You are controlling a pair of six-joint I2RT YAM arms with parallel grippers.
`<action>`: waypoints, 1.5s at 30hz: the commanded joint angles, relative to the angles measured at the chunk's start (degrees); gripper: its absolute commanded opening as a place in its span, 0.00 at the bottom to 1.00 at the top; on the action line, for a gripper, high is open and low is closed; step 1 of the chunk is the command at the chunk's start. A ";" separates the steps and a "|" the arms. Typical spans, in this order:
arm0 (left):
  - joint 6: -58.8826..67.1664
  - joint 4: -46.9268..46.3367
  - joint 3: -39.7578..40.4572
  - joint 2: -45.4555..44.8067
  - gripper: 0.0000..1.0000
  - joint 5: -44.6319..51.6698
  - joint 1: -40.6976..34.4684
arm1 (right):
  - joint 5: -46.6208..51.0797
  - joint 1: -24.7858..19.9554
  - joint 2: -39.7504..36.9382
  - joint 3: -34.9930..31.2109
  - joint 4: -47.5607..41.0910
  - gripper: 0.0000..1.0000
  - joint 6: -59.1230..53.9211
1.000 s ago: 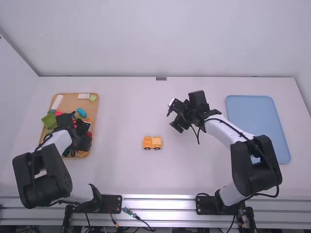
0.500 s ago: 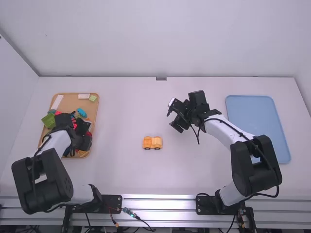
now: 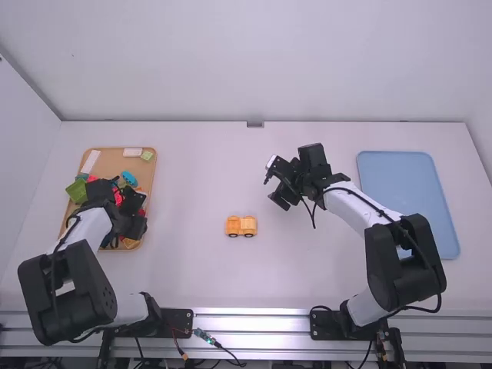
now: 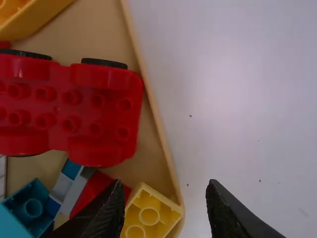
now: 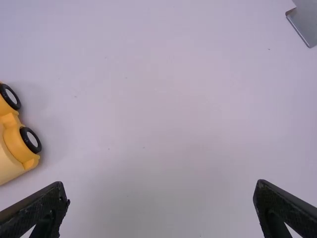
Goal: Assemble lego blocks to make yellow taxi
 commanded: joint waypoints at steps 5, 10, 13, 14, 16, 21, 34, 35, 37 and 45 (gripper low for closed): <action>0.81 1.87 -1.81 -0.70 0.45 -1.99 0.61 | -0.37 -0.20 -1.37 1.70 -0.22 0.99 0.26; 0.81 2.48 -3.08 -0.70 0.42 -2.23 0.59 | -0.37 -0.20 -1.37 1.70 -0.20 0.99 0.26; 0.97 2.28 -3.23 -0.70 0.41 -2.45 0.63 | -0.37 -0.20 -1.37 1.70 -0.22 0.99 0.26; 0.99 2.22 -3.23 -0.70 0.41 -2.43 0.63 | -0.37 -0.20 -1.37 1.70 -0.20 0.99 0.28; 0.99 2.24 -3.23 -0.70 0.41 -2.47 0.61 | -0.37 -0.20 -1.37 1.70 -0.22 0.99 0.28; 0.79 3.64 -3.72 -0.70 0.43 -4.57 0.59 | -0.35 -0.20 -1.37 1.70 -0.22 0.99 0.26; 0.35 6.37 -6.12 -0.70 0.46 -7.02 0.59 | -0.37 -0.20 -1.37 1.70 -0.15 0.99 0.26; 0.33 6.28 -6.10 -0.70 0.46 -7.02 0.66 | -0.37 -0.20 -1.37 1.70 0.00 0.99 0.28; 0.35 6.20 -6.12 -0.70 0.45 -7.04 0.63 | -0.37 -0.20 -1.37 1.70 -0.02 0.99 0.26; -0.08 6.17 -6.12 -0.70 0.43 -8.37 0.63 | -0.33 -0.20 -1.37 1.70 -0.02 0.99 0.26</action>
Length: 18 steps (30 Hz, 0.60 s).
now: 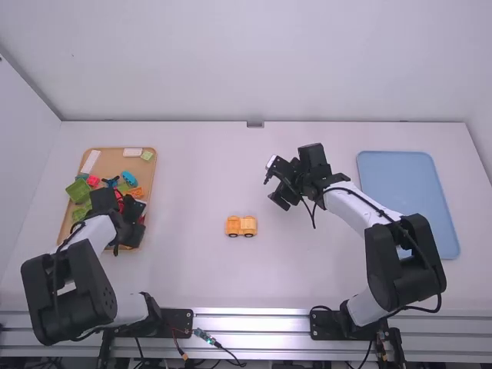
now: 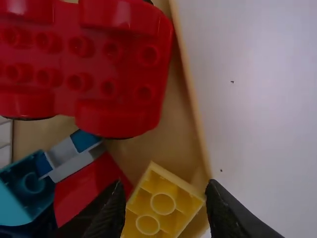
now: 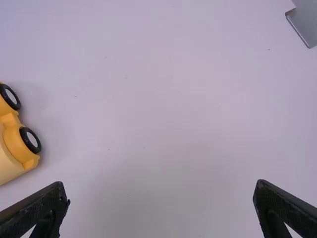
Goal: Assemble lego blocks to make yellow taxi
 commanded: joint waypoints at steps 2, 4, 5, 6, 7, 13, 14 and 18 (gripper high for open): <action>-0.02 -0.10 -0.48 -0.73 0.44 -0.74 0.33 | -0.31 -0.20 -1.37 1.70 -0.07 0.99 0.28; -0.02 0.27 -0.50 -0.73 0.44 -0.72 0.28 | -0.31 -0.20 -1.37 1.70 -0.07 0.99 0.26; -0.02 0.30 -0.50 -0.73 0.44 -0.72 0.28 | -0.24 -0.20 -1.37 1.70 -0.09 0.99 0.26; -0.02 0.25 -0.50 -0.73 0.44 -0.74 0.28 | -0.09 -0.20 -1.37 1.70 -0.09 0.99 0.31; 0.00 0.27 -0.55 -0.73 0.44 -0.74 0.28 | -0.11 -0.20 -1.37 1.70 -0.09 0.99 0.28; -0.04 1.24 -1.25 -0.73 0.43 -0.33 0.28 | -0.11 -0.20 -1.37 1.70 -0.07 0.99 0.26; -0.04 1.37 -1.25 -0.73 0.43 -0.28 0.28 | -0.13 -0.20 -1.37 1.70 -0.07 0.99 0.26; 0.00 1.37 -1.22 -0.73 0.42 -0.11 0.33 | -0.11 -0.20 -1.37 1.70 -0.09 0.99 0.28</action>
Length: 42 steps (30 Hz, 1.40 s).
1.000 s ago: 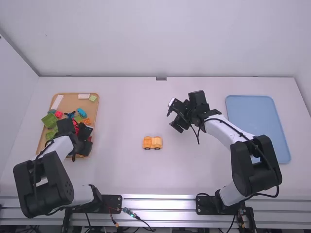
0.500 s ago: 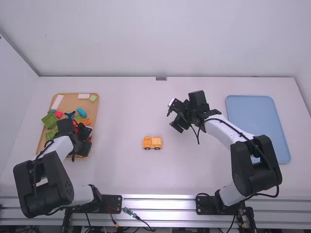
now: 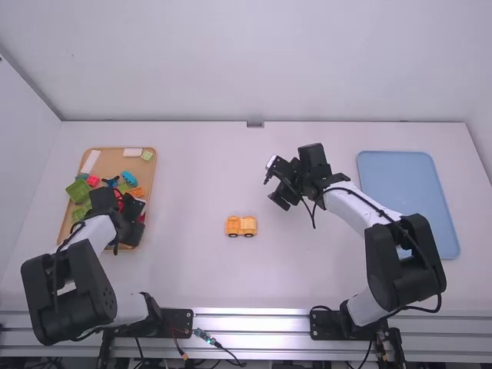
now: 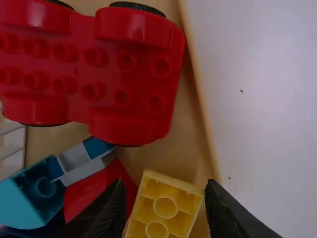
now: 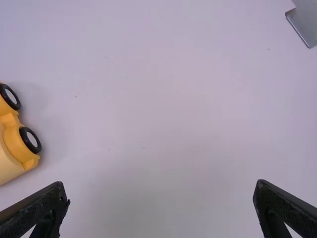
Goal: Assemble lego blocks to make yellow taxi
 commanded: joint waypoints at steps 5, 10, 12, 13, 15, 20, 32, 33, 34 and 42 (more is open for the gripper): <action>-0.19 -0.58 -1.25 -0.73 0.42 0.31 0.31 | -0.13 -0.20 -1.37 1.70 -0.09 0.99 0.13; 0.03 -0.64 -1.25 -0.73 0.41 1.57 0.28 | -0.13 -0.20 -1.37 1.70 -0.11 0.99 0.13; 0.03 -0.29 -1.25 -0.73 0.42 1.31 0.33 | -0.13 -0.20 -1.37 1.70 -0.17 0.99 0.13; -0.02 -0.10 -1.25 -0.73 0.42 1.36 0.28 | -0.11 -0.20 -1.37 1.70 -0.24 0.99 0.11; 0.03 -0.10 -1.25 -0.73 0.42 1.53 0.33 | -0.13 -0.20 -1.37 1.70 -0.28 0.99 0.13; 0.05 -0.14 -1.25 -0.73 0.41 1.73 0.28 | -0.11 -0.20 -1.37 1.70 -0.26 0.99 0.13; 0.00 1.76 -2.84 -0.73 0.43 1.29 0.33 | -0.11 -0.20 -1.37 1.70 -0.31 0.99 0.13; 0.00 1.74 -2.84 -0.73 0.42 1.27 0.33 | -0.13 -0.20 -1.37 1.70 -0.28 0.99 0.13; 0.00 1.61 -2.84 -0.73 0.42 1.29 0.33 | -0.11 -0.20 -1.37 1.70 -0.31 0.99 0.13; -3.71 1.30 -2.84 -0.73 0.46 -1.68 0.28 | -0.13 -0.20 -1.37 1.70 -0.24 0.99 0.13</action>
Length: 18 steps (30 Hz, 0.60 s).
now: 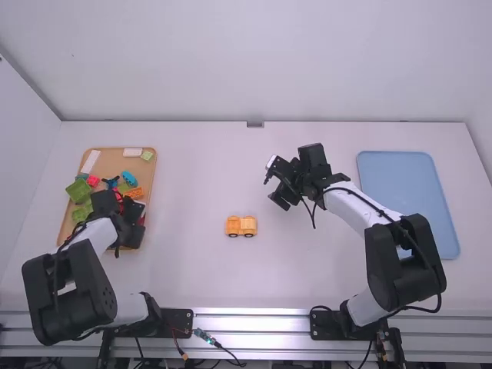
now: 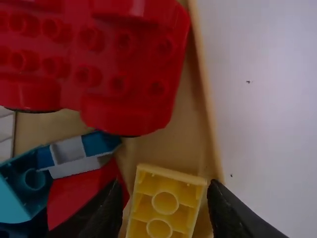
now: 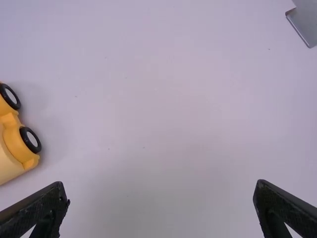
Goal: Assemble lego blocks to make yellow taxi
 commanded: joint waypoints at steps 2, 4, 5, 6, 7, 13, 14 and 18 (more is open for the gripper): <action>-1.83 -0.60 -0.92 -0.73 0.47 -0.85 0.24 | -0.11 -0.20 -1.37 1.70 -0.04 0.99 0.37; -1.83 -0.86 -0.92 -0.73 0.47 -0.79 0.24 | -0.13 -0.20 -1.37 1.70 -0.04 0.99 0.37; -1.83 -0.86 -0.92 -0.73 0.46 -0.87 0.28 | -0.13 -0.20 -1.37 1.70 -0.07 0.99 0.37; -1.83 -0.84 -0.92 -0.73 0.44 -0.87 0.22 | -0.11 -0.20 -1.37 1.70 -0.07 0.99 0.37; -1.74 -0.91 -0.92 -0.73 0.43 -0.87 0.22 | -0.11 -0.20 -1.37 1.70 -0.09 0.99 0.37; -0.54 -1.54 -0.92 -0.73 0.43 -0.87 0.22 | -0.13 -0.20 -1.37 1.70 -0.04 0.99 0.35; -0.52 -1.69 -0.92 -0.73 0.44 -0.83 0.22 | -0.11 -0.20 -1.37 1.70 -0.04 0.99 0.35; -0.54 -1.91 -0.85 -0.73 0.44 -0.66 0.22 | -0.11 -0.20 -1.37 1.70 0.00 0.99 0.37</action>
